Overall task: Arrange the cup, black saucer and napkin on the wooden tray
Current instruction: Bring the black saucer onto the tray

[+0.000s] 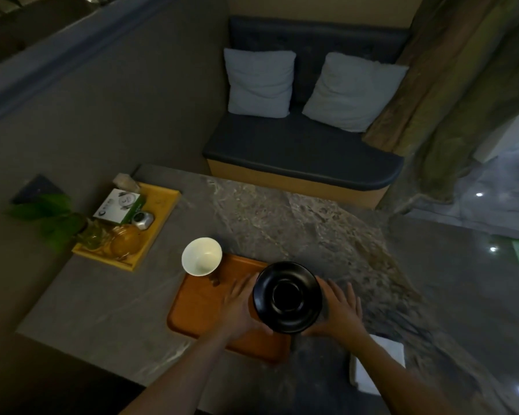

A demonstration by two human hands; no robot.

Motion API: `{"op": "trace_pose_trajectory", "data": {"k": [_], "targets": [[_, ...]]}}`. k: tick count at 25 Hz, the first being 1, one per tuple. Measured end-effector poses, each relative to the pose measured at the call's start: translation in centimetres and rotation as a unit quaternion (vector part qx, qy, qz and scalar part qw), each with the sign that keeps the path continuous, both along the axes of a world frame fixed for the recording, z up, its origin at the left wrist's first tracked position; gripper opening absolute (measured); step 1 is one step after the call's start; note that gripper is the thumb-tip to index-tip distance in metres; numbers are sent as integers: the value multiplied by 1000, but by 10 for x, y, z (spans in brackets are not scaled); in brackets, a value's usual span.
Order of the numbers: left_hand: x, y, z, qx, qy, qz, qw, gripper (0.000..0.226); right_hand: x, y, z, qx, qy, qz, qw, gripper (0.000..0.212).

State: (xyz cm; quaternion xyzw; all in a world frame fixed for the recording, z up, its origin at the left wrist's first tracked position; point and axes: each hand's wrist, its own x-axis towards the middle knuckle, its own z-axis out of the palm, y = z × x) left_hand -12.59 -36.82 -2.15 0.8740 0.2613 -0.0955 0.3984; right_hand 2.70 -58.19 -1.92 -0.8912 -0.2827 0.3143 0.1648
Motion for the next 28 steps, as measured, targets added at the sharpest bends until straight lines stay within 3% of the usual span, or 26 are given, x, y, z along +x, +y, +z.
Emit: {"op": "trace_pose_trajectory", "data": {"k": [5, 17, 28], "targets": [[-26, 24, -14, -42, -43, -2, 998, 126, -37, 15, -14, -3, 17, -29, 999, 130], [-42, 57, -47, 14, 55, -101, 993, 135, -84, 28, -45, -15, -6, -99, 995, 121], [-34, 55, -64, 46, 60, -99, 992, 135, -68, 32, -46, -49, -28, -61, 997, 122]]}}
